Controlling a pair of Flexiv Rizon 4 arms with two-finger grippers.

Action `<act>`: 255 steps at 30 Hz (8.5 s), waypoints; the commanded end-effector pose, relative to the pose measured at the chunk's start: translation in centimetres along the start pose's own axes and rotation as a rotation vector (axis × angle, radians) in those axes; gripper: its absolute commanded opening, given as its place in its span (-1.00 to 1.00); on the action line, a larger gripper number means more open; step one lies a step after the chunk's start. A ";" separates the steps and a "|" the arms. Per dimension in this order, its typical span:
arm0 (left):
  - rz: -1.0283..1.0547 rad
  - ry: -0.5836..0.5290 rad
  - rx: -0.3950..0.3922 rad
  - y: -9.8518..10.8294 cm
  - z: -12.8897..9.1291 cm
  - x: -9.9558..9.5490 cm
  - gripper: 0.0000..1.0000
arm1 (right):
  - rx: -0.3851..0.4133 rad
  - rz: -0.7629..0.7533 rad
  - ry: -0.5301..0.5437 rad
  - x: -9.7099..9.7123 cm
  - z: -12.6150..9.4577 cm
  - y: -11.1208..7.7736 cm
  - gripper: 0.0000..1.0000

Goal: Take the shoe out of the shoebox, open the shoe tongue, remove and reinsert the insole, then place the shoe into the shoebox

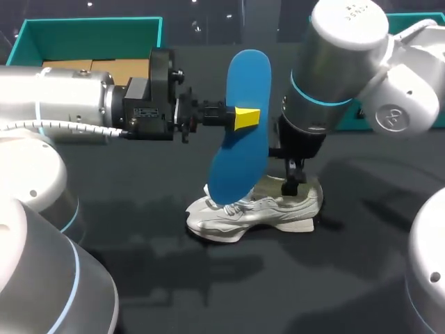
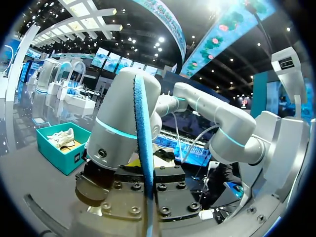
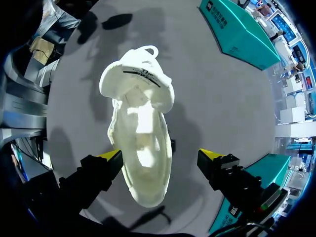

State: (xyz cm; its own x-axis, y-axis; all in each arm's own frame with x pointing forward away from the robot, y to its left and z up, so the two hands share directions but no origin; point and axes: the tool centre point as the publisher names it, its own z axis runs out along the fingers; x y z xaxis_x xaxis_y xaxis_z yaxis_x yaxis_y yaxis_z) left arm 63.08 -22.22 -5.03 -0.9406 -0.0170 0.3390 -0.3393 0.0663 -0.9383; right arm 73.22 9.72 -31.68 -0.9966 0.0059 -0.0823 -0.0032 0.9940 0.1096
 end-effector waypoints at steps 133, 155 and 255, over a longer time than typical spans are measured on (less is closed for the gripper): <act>0.001 -0.002 0.003 0.2 -0.1 0.1 -1.00 | -0.100 1.489 0.092 3.9 7.5 1.1 -0.05; 0.001 -0.002 0.003 0.2 -0.1 0.1 -1.00 | -0.283 1.387 0.171 3.9 -0.1 0.0 1.00; 1.954 -0.047 0.073 6.1 1.9 -13.3 -1.00 | -1.004 1.345 0.928 -3.8 -15.4 6.9 1.00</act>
State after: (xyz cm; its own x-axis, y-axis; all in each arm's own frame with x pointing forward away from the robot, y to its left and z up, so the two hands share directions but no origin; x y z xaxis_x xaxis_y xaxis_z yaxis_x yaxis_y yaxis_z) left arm 72.67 -22.49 -15.19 0.0361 -0.0025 -0.9993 0.9993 -0.0058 0.0362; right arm 75.18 13.94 -14.80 -0.1059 0.2229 0.9691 0.9926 -0.0343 0.1164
